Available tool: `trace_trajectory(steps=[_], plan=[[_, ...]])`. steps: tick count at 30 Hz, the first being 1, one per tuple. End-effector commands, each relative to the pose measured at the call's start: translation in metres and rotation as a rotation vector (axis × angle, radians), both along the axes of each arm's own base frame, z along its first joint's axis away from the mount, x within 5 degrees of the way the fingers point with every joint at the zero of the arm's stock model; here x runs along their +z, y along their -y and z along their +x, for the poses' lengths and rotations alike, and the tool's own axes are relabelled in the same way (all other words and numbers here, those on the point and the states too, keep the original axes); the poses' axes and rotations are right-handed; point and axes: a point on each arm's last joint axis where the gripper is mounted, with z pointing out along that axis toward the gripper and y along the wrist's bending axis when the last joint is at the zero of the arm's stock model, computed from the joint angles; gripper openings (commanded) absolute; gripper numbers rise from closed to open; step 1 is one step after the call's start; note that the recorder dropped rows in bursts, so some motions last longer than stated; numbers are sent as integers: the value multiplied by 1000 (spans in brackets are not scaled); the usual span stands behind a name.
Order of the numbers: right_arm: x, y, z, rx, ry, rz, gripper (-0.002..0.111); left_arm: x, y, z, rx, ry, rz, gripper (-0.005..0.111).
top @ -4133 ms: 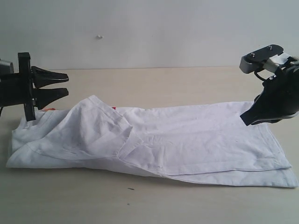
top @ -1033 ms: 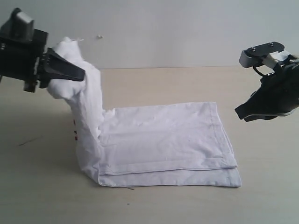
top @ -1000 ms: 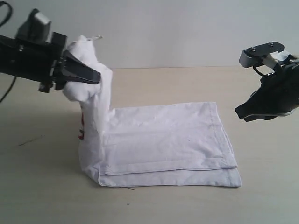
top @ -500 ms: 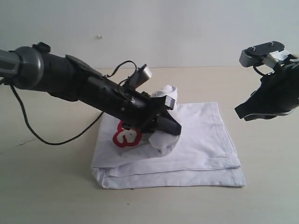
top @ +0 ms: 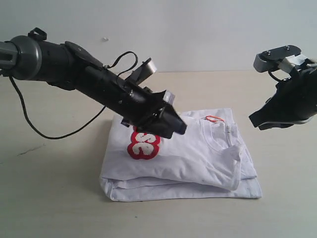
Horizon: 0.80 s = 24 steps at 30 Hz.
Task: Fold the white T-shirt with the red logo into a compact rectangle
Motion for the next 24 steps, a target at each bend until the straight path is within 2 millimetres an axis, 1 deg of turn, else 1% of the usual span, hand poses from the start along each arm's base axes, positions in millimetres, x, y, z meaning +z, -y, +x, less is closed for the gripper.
trace_trajectory(steps=[1, 4, 5, 6, 12, 14, 18, 22, 24], plan=[[-1, -1, -2, 51, -15, -2, 0, -9, -16, -3, -98, 42, 156, 31], [-4, -2, -3, 69, -33, 8, 0, -18, -20, -3, -118, 39, 216, 28], [-6, -3, -3, 83, -50, 16, 0, -22, -21, -3, -126, 40, 240, 28], [-11, -5, -3, 94, -81, 37, 0, -33, -26, -2, -148, 47, 309, 29], [-32, -9, 3, 113, -134, 87, 0, -56, -48, 0, -168, -17, 491, 46], [-40, -9, 5, 124, -154, 87, 0, -59, -57, 2, -164, -36, 521, 49], [-52, -9, 6, 124, -196, 91, 0, -61, -73, 9, -118, -63, 524, 49], [-59, -9, 9, 117, -201, 90, 0, -59, -81, 12, -88, -104, 496, 49], [-62, -14, 10, 145, -194, 106, 0, -58, -81, 11, -90, -126, 467, 49]])
